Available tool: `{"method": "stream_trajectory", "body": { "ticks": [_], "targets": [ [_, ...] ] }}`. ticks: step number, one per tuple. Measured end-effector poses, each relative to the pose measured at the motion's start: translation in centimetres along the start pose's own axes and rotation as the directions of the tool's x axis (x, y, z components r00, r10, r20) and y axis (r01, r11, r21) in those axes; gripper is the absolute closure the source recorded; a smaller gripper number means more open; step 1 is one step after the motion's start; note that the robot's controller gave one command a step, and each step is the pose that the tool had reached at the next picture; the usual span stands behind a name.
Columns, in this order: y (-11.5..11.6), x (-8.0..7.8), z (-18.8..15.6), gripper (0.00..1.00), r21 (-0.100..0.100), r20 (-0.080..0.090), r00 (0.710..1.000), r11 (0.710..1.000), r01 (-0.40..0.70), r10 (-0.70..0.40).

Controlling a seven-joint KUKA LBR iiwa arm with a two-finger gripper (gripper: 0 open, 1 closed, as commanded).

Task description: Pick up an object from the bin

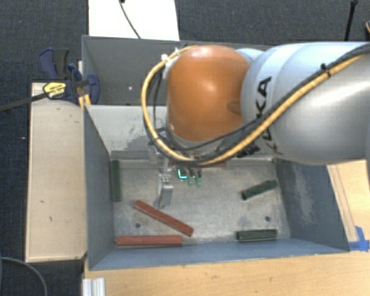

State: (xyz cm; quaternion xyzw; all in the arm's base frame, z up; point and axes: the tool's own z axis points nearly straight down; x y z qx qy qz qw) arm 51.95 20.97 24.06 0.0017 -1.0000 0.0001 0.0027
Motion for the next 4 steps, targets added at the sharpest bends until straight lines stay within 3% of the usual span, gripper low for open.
{"method": "stream_trajectory", "body": {
  "ticks": [1,2,3,4],
  "targets": [
    [0.2,1.2,17.3,0.0,0.001,0.002,0.962,0.962,0.274,-0.274],
    [-4.5,-0.2,17.0,0.0,0.004,0.004,0.959,0.959,0.282,-0.282],
    [-4.1,-0.1,17.0,1.0,0.001,0.003,0.96,0.96,0.28,-0.28],
    [-6.5,1.6,2.5,1.0,0.002,0.015,0.952,0.953,0.304,-0.304]
  ]
}}
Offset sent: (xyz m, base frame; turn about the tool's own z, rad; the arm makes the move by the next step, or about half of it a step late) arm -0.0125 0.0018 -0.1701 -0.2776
